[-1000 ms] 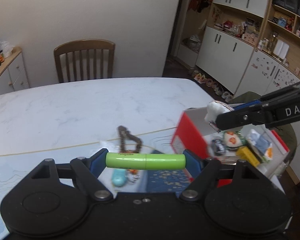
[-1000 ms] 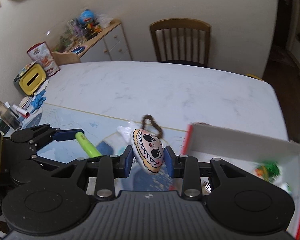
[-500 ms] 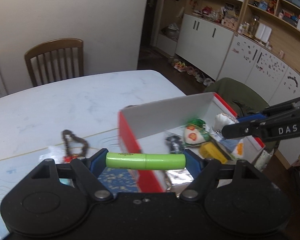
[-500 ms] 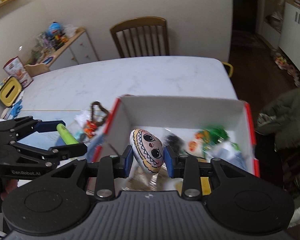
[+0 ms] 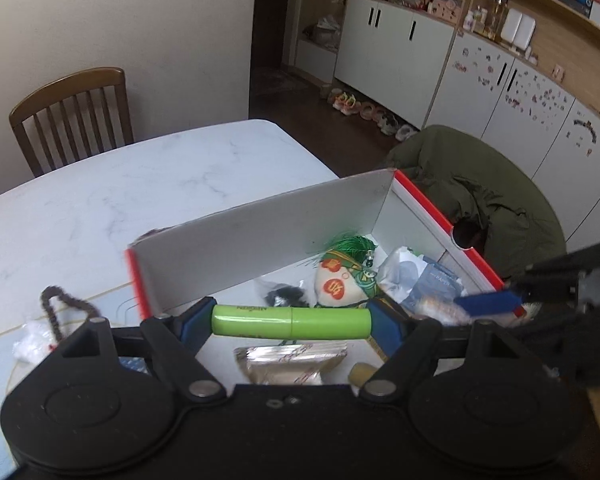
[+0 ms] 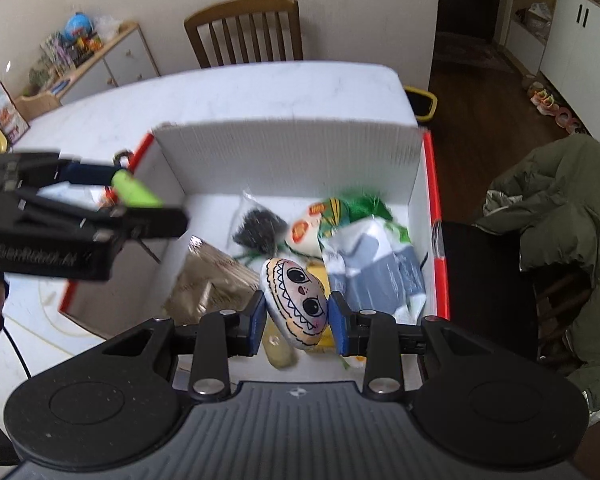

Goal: Organize objects
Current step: 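Carry the green tube and plush doll with both grippers over the box, then open the right gripper dropping the doll while the left releases the green tube inside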

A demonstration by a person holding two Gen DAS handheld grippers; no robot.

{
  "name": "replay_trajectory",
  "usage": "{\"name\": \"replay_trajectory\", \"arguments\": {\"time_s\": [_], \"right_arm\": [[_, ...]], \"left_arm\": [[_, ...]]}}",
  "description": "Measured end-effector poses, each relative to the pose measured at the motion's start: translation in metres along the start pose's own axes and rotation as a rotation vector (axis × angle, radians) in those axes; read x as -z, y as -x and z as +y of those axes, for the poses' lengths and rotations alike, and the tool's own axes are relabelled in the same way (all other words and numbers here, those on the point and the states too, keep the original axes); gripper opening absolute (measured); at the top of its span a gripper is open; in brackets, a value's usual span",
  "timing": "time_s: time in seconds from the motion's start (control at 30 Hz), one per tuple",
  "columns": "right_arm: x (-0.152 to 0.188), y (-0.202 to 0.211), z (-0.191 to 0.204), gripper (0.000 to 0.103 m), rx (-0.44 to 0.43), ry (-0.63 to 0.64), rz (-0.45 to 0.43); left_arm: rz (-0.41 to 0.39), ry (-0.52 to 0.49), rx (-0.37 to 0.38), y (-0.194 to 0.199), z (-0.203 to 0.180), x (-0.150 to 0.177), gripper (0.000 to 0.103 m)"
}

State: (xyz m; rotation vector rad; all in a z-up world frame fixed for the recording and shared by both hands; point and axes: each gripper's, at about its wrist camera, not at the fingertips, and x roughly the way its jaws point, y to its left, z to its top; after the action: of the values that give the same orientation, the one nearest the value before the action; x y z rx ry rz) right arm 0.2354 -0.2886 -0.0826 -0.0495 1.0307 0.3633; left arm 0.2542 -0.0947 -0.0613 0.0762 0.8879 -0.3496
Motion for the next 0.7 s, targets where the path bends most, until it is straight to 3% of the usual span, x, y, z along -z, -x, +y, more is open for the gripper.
{"name": "replay_trajectory", "arguments": {"time_s": [0.33, 0.7], "right_arm": [[0.006, -0.023, -0.001, 0.033, -0.046, 0.04, 0.051], [-0.001, -0.039, 0.007, 0.033, -0.083, 0.073, 0.071]], "left_arm": [[0.073, -0.02, -0.065, -0.052, -0.016, -0.01, 0.08], [0.155, 0.003, -0.063, -0.086, -0.022, -0.01, 0.079]]}}
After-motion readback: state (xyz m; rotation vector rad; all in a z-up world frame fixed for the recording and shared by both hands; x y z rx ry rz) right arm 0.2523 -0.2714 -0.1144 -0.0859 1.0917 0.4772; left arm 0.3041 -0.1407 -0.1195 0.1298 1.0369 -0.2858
